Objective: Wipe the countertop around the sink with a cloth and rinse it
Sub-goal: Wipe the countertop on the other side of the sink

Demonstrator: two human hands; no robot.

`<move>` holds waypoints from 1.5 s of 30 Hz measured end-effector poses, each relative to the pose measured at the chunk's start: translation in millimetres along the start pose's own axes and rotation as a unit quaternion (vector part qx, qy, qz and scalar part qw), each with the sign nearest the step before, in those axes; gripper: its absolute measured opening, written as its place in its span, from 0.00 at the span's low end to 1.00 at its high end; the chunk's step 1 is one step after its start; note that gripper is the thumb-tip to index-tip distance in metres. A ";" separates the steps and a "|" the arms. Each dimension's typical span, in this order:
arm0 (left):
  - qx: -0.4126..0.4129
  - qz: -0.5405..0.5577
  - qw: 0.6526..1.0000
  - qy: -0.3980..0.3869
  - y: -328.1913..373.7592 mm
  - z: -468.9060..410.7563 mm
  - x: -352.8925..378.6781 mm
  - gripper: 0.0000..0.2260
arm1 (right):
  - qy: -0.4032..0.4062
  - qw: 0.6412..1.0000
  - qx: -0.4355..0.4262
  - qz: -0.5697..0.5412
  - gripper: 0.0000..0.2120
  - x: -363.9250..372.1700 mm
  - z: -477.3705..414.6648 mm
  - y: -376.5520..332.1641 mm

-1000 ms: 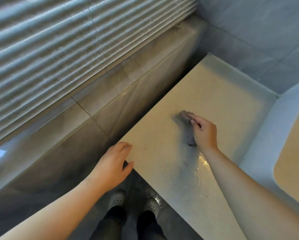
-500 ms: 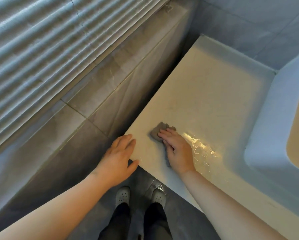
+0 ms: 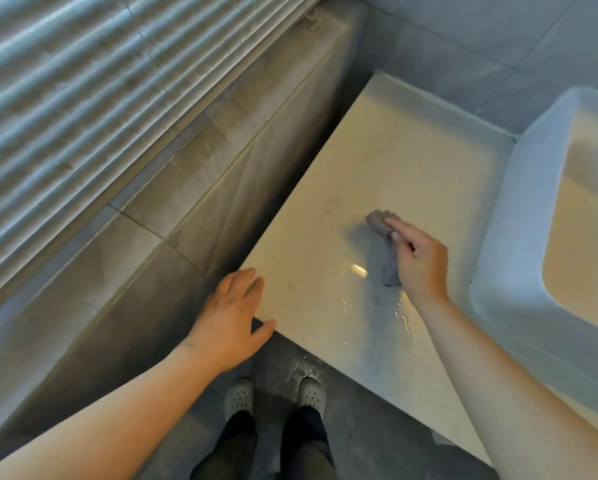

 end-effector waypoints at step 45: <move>0.050 -0.055 0.997 -0.015 62.3 -20.1 19.2 0.37 | 0.054 0.984 0.058 0.157 0.14 -69.1 36.1 80.8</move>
Point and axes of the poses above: each hand's wrist, its own z-axis away from the middle knuckle, its own x-axis out of the palm, y = z × x, the point moved 9 cm from there along -z, towards the middle knuckle, and after that the axes turned 3 degrees about y, right-handed, at the moved point
